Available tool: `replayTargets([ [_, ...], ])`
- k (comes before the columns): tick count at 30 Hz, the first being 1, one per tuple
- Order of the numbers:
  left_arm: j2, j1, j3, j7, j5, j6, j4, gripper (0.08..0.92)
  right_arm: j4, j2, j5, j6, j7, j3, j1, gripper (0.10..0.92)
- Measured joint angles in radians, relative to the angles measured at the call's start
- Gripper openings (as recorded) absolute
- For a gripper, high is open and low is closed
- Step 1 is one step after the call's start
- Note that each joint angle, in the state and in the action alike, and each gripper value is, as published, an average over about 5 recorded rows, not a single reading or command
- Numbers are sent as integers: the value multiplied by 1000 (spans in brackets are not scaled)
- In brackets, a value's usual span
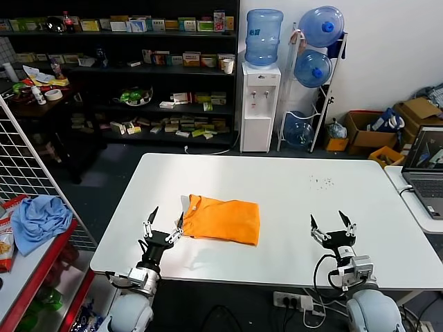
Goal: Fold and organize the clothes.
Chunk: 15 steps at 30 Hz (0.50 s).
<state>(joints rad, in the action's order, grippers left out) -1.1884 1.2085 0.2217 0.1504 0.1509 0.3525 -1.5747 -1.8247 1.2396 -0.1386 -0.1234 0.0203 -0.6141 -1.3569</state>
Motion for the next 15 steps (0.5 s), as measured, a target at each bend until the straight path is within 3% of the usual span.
replayTargets([
  [15,4,51,89,-59,-117,-35,-32,823,-37,78,29,-25,62,-88,3,823],
])
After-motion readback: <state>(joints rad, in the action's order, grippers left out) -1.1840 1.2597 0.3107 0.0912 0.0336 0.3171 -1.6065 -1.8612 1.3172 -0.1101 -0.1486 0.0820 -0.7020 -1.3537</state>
